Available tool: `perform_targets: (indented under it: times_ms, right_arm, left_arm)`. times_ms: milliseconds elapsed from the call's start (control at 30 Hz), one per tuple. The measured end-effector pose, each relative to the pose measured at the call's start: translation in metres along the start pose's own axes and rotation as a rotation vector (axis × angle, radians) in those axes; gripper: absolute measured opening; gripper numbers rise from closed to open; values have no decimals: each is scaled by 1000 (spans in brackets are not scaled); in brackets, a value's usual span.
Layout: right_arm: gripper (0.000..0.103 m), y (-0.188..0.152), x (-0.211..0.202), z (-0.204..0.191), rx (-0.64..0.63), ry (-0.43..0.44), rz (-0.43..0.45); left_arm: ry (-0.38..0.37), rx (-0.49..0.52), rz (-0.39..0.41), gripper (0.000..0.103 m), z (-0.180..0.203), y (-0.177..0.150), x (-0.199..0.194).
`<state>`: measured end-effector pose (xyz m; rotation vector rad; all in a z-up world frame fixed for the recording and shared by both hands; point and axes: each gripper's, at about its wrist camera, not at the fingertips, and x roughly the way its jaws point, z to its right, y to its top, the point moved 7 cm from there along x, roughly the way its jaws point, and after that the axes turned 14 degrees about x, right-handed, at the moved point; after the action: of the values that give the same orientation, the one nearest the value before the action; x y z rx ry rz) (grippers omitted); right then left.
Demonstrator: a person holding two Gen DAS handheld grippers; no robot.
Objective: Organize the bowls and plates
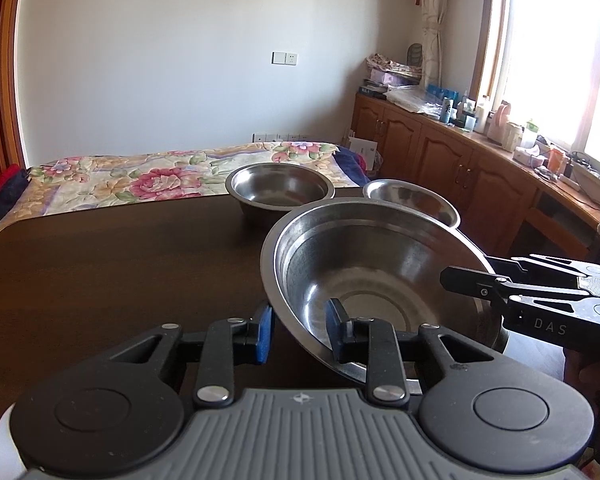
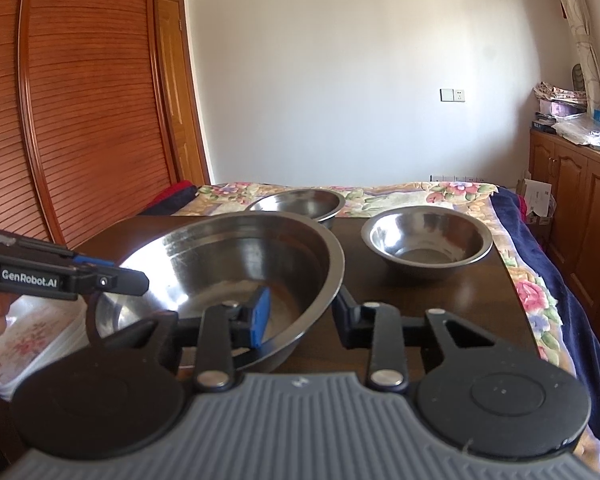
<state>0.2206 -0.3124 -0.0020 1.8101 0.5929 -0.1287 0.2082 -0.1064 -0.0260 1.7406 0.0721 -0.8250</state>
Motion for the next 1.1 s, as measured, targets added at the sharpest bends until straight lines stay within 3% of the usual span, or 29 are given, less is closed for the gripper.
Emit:
perform_targets:
  times_ms: [1100]
  right_arm:
    - [37, -43, -55, -23, 4, -50, -27]
  left_arm:
    - [-67, 31, 0, 30, 28, -43, -61]
